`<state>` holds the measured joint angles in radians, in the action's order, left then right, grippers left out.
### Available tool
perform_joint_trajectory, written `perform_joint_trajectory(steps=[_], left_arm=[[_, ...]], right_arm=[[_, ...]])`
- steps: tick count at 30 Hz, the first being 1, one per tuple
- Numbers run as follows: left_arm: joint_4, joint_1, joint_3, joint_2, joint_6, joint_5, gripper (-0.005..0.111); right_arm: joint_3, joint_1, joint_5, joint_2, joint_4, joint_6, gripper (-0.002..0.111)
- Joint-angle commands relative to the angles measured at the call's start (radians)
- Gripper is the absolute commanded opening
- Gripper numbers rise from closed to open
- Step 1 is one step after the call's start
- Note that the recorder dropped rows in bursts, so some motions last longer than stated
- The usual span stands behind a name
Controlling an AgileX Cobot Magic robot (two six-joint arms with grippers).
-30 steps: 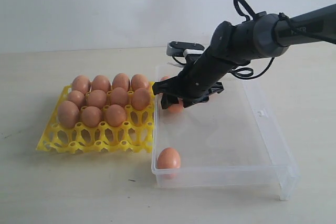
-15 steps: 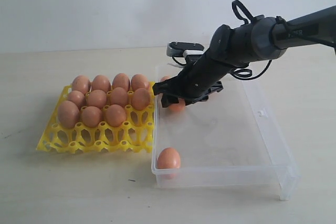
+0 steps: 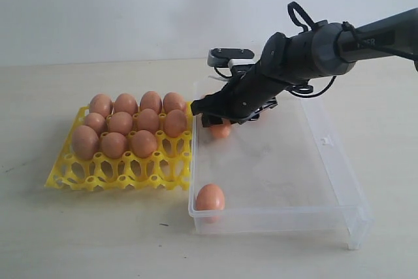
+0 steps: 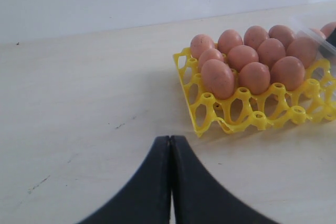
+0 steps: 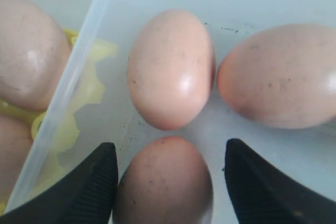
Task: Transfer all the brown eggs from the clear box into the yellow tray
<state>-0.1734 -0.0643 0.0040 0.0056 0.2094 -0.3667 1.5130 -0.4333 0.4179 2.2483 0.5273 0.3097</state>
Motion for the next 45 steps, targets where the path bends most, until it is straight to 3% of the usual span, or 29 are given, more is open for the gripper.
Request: perform_joint_trajectory(steps=[1,4,8,10,25,27,30,35,37,45], left_arm=[[0.002,-0.004,-0.004,-0.006,0.000,0.008,0.000],[0.002,-0.004,-0.004,-0.006,0.000,0.008,0.000],[0.002,-0.004,-0.004,-0.006,0.000,0.008,0.000],[0.002,-0.004,-0.004,-0.006,0.000,0.008,0.000],[0.002,-0.004,-0.004,-0.006,0.000,0.008,0.000],[0.002,-0.004,-0.004,-0.006,0.000,0.008,0.000],[0.002,-0.004,-0.004,-0.006,0.000,0.008,0.000],[0.002,-0.004,-0.004,-0.006,0.000,0.008,0.000],[0.002,-0.004,-0.004,-0.006,0.000,0.008,0.000],[0.002,-0.004,-0.004,-0.006,0.000,0.008,0.000]], right_arm=[[0.003,0.002,-0.040,-0.004,-0.008,0.010,0.058],[0.003,0.002,-0.037,-0.002,-0.008,0.010,0.047],[0.003,0.002,0.001,-0.002,-0.005,0.010,0.012],[0.003,0.002,0.024,-0.002,-0.005,0.010,0.000],[-0.002,0.002,0.040,-0.102,-0.071,0.020,0.000],[-0.013,0.002,0.062,-0.126,-0.083,0.034,0.002],[-0.054,-0.009,0.102,-0.175,-0.086,0.039,0.015],[-0.119,-0.021,0.057,-0.210,-0.086,0.039,0.048],[-0.133,-0.021,0.027,-0.210,-0.086,0.039,0.056],[-0.141,-0.021,-0.049,-0.210,-0.120,0.039,0.059]])
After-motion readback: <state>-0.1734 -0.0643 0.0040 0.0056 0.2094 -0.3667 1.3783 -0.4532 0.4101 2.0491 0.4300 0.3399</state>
